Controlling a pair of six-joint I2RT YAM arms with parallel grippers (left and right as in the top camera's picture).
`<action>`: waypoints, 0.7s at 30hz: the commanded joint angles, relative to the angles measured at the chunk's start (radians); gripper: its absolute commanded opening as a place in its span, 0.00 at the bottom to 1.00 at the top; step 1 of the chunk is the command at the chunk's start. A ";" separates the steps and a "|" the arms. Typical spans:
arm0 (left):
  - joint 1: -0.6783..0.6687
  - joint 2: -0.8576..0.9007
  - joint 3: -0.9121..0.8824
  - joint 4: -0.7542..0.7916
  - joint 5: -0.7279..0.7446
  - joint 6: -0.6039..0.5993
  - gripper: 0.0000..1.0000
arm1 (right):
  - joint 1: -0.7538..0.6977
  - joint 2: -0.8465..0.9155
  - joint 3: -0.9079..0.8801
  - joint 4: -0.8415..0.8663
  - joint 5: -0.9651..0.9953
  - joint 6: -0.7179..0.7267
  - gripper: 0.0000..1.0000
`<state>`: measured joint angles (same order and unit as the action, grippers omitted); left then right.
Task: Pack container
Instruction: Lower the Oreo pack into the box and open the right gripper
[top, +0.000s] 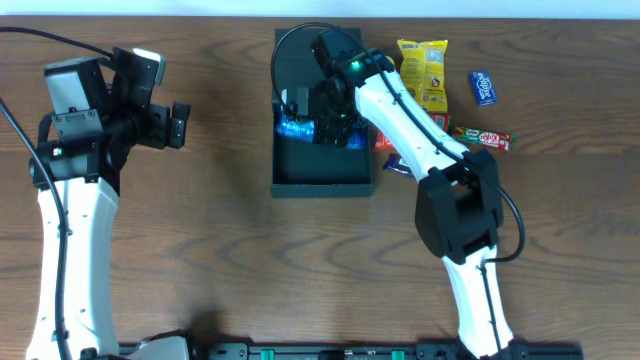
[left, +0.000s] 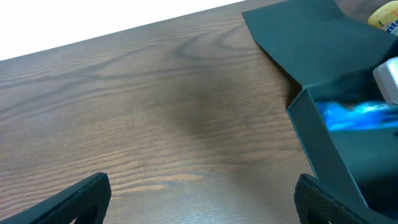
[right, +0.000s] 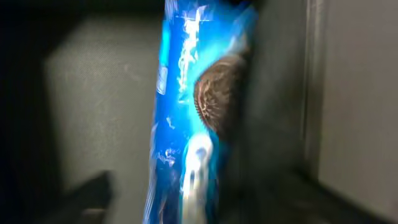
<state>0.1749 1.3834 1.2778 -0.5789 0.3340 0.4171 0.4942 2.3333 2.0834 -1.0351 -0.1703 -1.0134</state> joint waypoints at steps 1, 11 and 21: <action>0.004 -0.005 0.021 0.001 0.008 0.010 0.95 | -0.003 0.010 -0.005 0.016 -0.017 0.013 0.99; 0.004 -0.005 0.021 0.000 0.008 0.009 0.95 | -0.002 -0.015 -0.004 -0.035 -0.014 0.227 0.91; 0.004 -0.005 0.021 0.001 0.008 0.005 0.95 | 0.000 -0.006 -0.006 -0.178 -0.096 0.235 0.01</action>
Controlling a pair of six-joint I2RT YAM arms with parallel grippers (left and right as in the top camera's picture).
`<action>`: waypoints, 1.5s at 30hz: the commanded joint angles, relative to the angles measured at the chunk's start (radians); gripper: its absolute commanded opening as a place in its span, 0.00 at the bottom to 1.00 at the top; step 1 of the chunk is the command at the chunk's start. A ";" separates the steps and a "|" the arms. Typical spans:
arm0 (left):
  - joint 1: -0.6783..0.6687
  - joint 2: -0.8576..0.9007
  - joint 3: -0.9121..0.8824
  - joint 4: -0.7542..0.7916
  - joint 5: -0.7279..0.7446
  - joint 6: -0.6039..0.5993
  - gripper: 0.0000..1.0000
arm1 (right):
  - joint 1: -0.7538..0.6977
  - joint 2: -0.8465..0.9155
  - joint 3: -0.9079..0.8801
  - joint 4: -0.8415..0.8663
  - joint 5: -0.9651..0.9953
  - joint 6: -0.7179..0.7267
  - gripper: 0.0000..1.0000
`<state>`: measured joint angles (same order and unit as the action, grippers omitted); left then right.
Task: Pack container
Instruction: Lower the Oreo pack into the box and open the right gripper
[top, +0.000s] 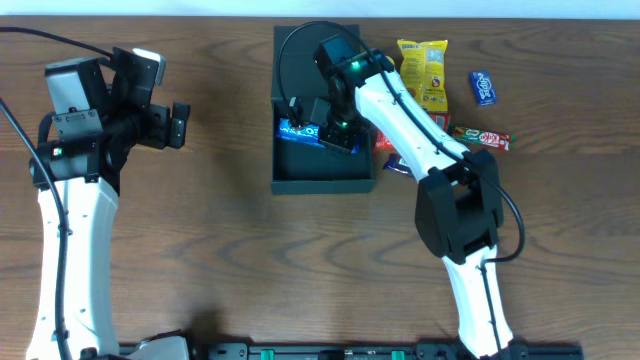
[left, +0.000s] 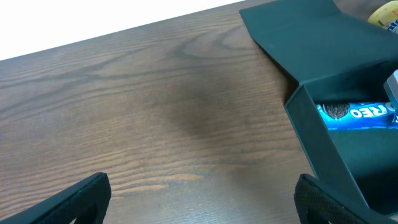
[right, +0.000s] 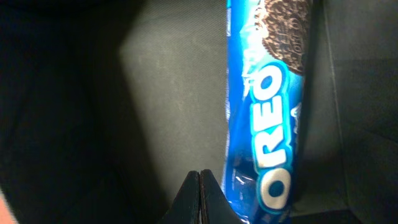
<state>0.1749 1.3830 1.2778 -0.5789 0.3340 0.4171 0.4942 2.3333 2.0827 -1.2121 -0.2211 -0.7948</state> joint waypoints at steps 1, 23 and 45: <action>0.004 -0.004 0.021 0.001 0.008 0.005 0.95 | 0.000 0.002 -0.006 0.004 -0.045 0.016 0.01; 0.004 -0.004 0.021 0.000 0.008 0.002 0.95 | 0.002 0.119 -0.008 0.148 0.293 0.186 0.01; 0.001 -0.004 0.021 -0.001 0.098 0.001 0.95 | 0.012 -0.121 -0.007 0.154 0.094 0.196 0.01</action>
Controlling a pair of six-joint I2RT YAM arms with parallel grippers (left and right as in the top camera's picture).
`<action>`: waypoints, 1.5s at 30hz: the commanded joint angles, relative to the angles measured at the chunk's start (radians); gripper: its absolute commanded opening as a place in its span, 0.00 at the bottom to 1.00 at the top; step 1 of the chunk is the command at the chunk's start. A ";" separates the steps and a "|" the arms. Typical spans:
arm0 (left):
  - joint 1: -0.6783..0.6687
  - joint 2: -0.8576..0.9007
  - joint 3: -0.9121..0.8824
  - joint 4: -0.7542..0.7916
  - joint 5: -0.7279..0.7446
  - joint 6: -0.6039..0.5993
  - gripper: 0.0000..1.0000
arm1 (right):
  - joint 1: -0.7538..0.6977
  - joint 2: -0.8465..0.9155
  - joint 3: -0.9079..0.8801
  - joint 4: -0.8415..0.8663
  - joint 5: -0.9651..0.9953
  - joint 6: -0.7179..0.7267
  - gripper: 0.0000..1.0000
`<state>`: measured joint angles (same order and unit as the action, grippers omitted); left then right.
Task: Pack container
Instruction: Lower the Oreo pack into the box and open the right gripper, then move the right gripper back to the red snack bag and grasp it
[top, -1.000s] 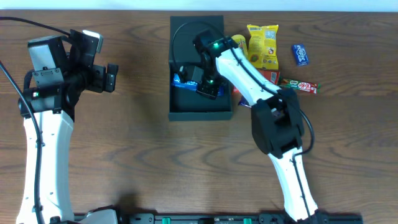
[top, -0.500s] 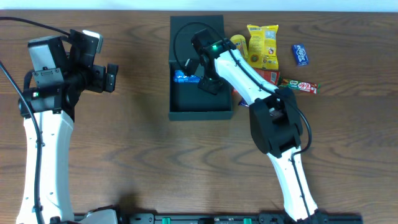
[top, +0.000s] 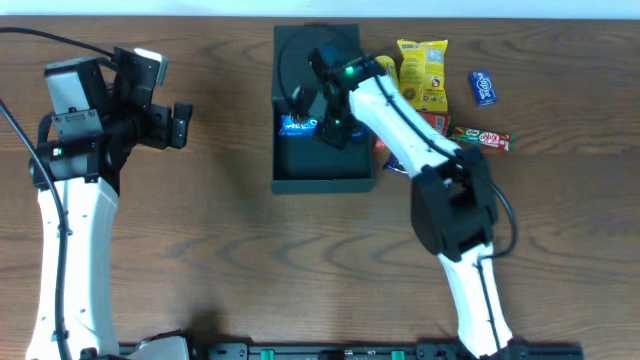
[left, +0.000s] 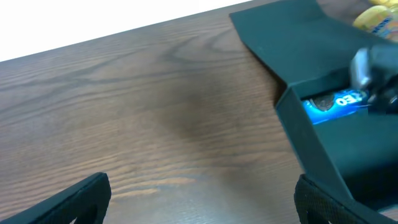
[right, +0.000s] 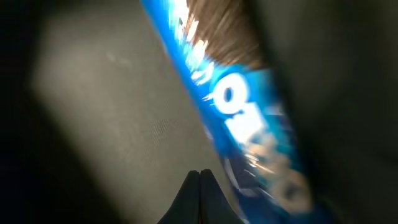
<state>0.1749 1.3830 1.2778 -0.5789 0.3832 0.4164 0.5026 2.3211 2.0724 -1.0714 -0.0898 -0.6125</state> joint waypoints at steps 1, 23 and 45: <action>0.001 -0.004 0.021 -0.004 0.062 0.002 0.95 | 0.000 -0.130 0.003 0.025 -0.043 0.014 0.01; -0.200 0.119 0.021 -0.060 0.100 0.018 0.95 | -0.340 -0.189 0.003 0.087 -0.074 0.550 0.99; -0.244 0.132 0.021 -0.023 0.100 0.017 0.95 | -0.408 0.051 0.000 -0.137 -0.037 0.740 0.99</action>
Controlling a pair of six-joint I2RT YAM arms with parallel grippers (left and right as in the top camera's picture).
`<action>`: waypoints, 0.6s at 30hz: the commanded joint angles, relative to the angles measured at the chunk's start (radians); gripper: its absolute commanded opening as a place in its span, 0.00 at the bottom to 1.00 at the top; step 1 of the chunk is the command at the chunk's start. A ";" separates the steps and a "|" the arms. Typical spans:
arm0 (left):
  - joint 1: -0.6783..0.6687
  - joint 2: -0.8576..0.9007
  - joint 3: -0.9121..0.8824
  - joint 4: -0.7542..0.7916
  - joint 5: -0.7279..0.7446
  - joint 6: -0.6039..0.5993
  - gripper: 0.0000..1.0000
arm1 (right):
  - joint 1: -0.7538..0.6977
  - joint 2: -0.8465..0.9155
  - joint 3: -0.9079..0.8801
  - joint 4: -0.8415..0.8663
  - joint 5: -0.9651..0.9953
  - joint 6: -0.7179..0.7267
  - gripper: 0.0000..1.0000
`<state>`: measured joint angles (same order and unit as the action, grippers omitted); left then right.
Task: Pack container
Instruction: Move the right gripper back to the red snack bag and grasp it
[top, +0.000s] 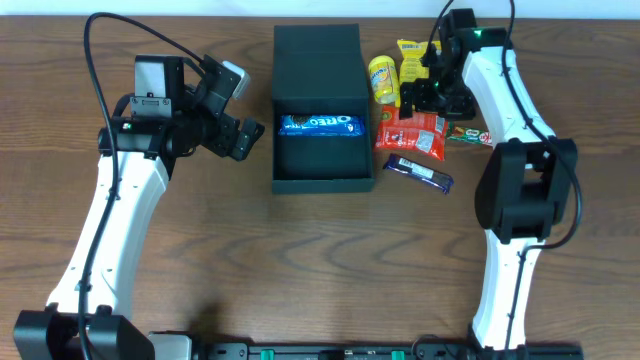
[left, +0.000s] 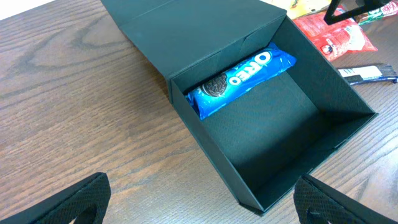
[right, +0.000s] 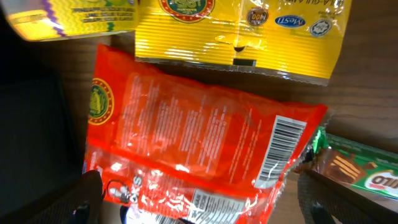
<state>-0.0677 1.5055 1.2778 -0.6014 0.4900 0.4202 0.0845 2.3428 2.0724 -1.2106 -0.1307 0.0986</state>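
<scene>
A black open box (top: 322, 180) sits mid-table with its lid (top: 316, 55) folded back. One blue Oreo pack (top: 320, 125) lies flat along the box's far wall, also clear in the left wrist view as the Oreo pack (left: 242, 74). My left gripper (top: 243, 138) hangs open just left of the box, nothing between its fingers (left: 81, 199). My right gripper (top: 437, 97) is open right of the box, over a red snack packet (right: 199, 143), its fingers (right: 87, 199) set either side of it.
Right of the box lie a yellow packet (top: 415, 60), a round yellow snack (top: 383, 80), a dark bar (top: 420, 172) and a KitKat (right: 360, 174). The box wall (left: 211, 155) stands close in front of my left gripper.
My right gripper was shut inside the box beside the Oreo pack; now it is outside, open over the red packet. My left arm has moved right, up to the box.
My right gripper was deep in the box against the Oreo pack. Then the pack lay along the far wall with the gripper shut beside it, and it stayed there a while. Now the pack rests alone and both grippers are open.
</scene>
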 joint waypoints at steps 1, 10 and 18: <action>-0.001 0.009 0.021 0.000 -0.006 0.014 0.95 | 0.011 0.037 0.000 0.006 0.011 0.030 0.99; -0.001 0.009 0.021 -0.003 -0.007 0.014 0.95 | 0.036 0.113 0.000 -0.001 0.034 0.047 0.99; -0.001 0.009 0.021 -0.003 -0.007 0.013 0.95 | 0.055 0.130 0.000 -0.002 0.037 0.054 0.31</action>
<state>-0.0673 1.5055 1.2778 -0.6022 0.4900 0.4202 0.1196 2.4203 2.0937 -1.2118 -0.1127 0.1486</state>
